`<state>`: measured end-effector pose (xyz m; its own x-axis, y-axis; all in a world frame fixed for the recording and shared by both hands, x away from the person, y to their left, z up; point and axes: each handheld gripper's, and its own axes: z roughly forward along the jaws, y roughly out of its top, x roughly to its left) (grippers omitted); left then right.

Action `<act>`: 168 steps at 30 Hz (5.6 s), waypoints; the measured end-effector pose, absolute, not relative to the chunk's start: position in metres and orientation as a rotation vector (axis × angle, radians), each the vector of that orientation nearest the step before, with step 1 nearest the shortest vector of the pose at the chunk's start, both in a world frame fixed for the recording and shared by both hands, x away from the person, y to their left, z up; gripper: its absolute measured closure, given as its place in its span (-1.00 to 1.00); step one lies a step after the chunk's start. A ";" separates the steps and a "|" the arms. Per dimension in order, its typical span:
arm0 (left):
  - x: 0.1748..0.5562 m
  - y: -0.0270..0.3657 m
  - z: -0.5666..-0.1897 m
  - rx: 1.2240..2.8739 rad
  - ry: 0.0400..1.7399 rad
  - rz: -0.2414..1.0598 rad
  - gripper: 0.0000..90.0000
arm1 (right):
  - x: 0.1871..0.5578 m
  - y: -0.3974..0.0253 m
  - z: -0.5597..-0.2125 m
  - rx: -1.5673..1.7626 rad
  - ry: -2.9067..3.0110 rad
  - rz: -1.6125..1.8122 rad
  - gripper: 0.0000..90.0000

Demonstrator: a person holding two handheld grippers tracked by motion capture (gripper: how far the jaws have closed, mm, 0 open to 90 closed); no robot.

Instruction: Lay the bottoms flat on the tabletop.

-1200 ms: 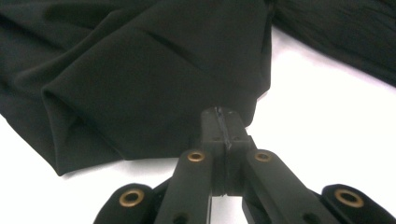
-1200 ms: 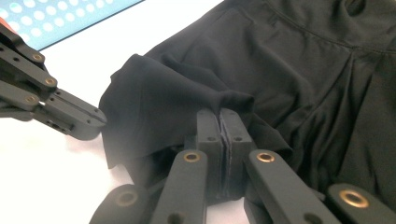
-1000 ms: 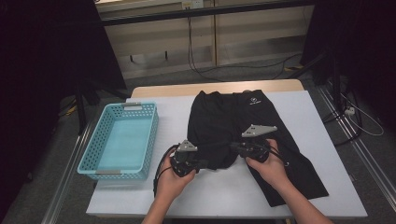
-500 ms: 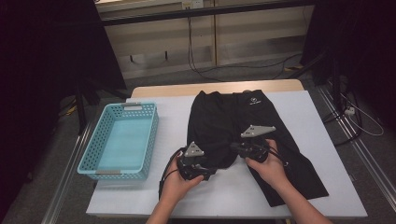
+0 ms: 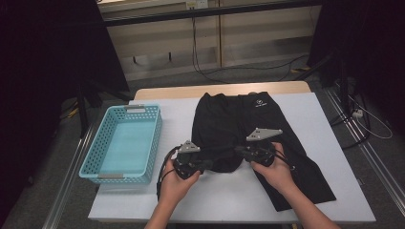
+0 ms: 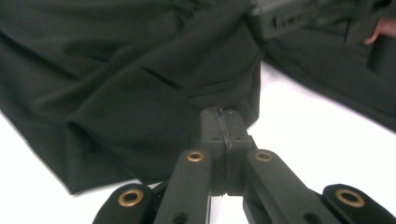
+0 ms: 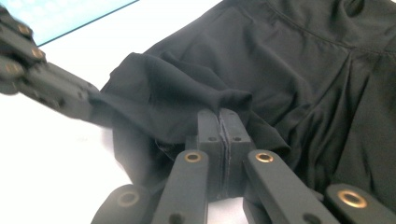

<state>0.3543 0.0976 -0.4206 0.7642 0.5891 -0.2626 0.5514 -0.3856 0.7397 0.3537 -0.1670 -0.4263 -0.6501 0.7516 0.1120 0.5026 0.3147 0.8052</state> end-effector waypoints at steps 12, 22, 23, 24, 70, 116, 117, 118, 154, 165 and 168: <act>0.360 0.134 -0.394 1.952 0.891 0.093 1.00 | 0.348 -0.144 -0.426 1.036 2.369 1.262 0.94; 0.364 0.145 -0.397 1.936 0.928 0.109 1.00 | 0.350 -0.139 -0.432 1.045 2.345 1.234 0.36; 0.365 0.145 -0.397 1.934 0.931 0.109 1.00 | 0.350 -0.137 -0.433 1.048 2.356 1.233 0.27; 0.365 0.145 -0.397 1.930 0.933 0.111 1.00 | 0.351 -0.135 -0.436 1.048 2.363 1.222 0.23; 0.340 0.140 -0.421 2.054 1.043 0.153 -0.15 | 0.286 -0.174 -0.414 0.957 2.440 1.153 0.12; 0.348 0.143 -0.443 2.090 1.107 0.155 0.10 | 0.308 -0.151 -0.430 0.956 2.391 1.102 -0.20; 0.347 0.142 -0.444 2.112 1.106 0.133 0.23 | 0.308 -0.151 -0.430 0.956 2.391 1.103 -0.21; 0.346 0.141 -0.445 2.125 1.104 0.111 0.32 | 0.307 -0.152 -0.430 0.958 2.391 1.102 -0.22; 0.352 0.138 -0.438 2.067 1.039 0.127 0.10 | 0.319 -0.157 -0.446 0.970 2.499 0.954 1.00; 0.351 0.145 -0.435 2.074 1.048 0.202 -0.39 | 0.305 -0.107 -0.446 0.790 2.565 1.100 0.14; 0.350 0.147 -0.434 2.076 1.043 0.212 -0.42 | 0.303 -0.101 -0.453 0.780 2.584 1.071 0.29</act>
